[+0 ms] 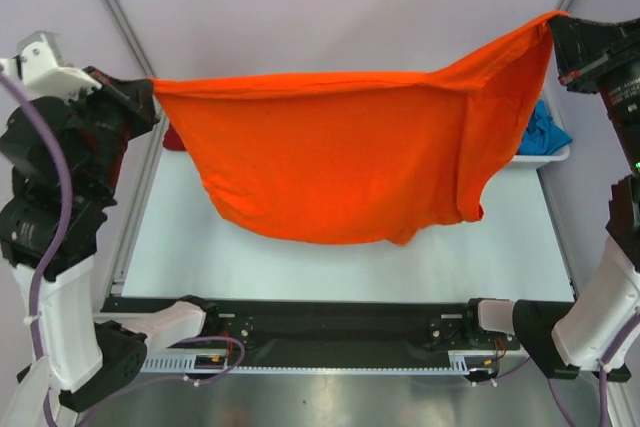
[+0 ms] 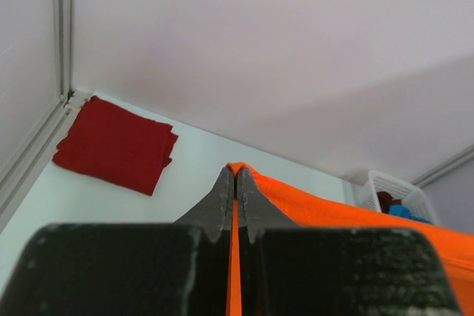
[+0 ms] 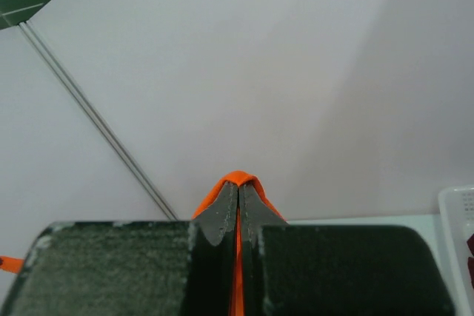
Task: Fold and stack the t-shirts
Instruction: Flatten the tshirt out
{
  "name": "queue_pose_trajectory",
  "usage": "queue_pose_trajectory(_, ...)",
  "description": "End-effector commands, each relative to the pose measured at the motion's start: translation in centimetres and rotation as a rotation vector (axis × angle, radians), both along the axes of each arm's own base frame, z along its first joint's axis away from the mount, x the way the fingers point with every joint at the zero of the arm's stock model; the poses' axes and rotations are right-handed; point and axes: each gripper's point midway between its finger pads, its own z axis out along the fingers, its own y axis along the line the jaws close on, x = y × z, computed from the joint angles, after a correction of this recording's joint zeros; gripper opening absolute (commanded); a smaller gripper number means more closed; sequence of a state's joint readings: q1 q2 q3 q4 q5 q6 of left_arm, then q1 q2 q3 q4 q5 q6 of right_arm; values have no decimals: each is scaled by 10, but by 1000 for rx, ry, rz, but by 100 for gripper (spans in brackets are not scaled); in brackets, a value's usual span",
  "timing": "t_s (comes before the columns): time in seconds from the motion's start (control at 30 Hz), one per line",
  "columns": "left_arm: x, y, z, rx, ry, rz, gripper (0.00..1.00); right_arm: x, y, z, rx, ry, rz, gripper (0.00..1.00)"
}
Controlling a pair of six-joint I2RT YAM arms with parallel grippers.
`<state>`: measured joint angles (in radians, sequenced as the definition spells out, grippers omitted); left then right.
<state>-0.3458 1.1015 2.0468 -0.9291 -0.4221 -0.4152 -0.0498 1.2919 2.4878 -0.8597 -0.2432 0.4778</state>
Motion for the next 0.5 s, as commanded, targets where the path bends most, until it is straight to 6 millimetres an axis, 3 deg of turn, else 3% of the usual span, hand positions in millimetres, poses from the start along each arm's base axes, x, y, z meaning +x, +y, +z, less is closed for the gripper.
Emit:
queue_pose_trajectory(0.0, -53, 15, 44, -40, -180, -26, 0, -75, -3, 30, 18, -162, -35, 0)
queue_pose_trajectory(0.1, -71, 19, 35, -48, -185, -39, 0, -99, -7, 24, 46, -155, -61, 0)
queue_pose_trajectory(0.13, -66, 17, 23, -42, -158, -41, 0, -112, -9, 24, 73, -164, -70, 0)
queue_pose_trajectory(0.2, -68, 18, 11, -31, -140, -39, 0, -114, -10, 22, 87, -159, -78, 0)
queue_pose_trajectory(0.33, -51, 12, -9, -12, -81, -39, 0, -103, -12, 25, 100, -158, -81, 0)
queue_pose_trajectory(0.47, -40, 1, -8, -16, -68, -76, 0, -92, -14, 38, 105, -199, -84, 0)
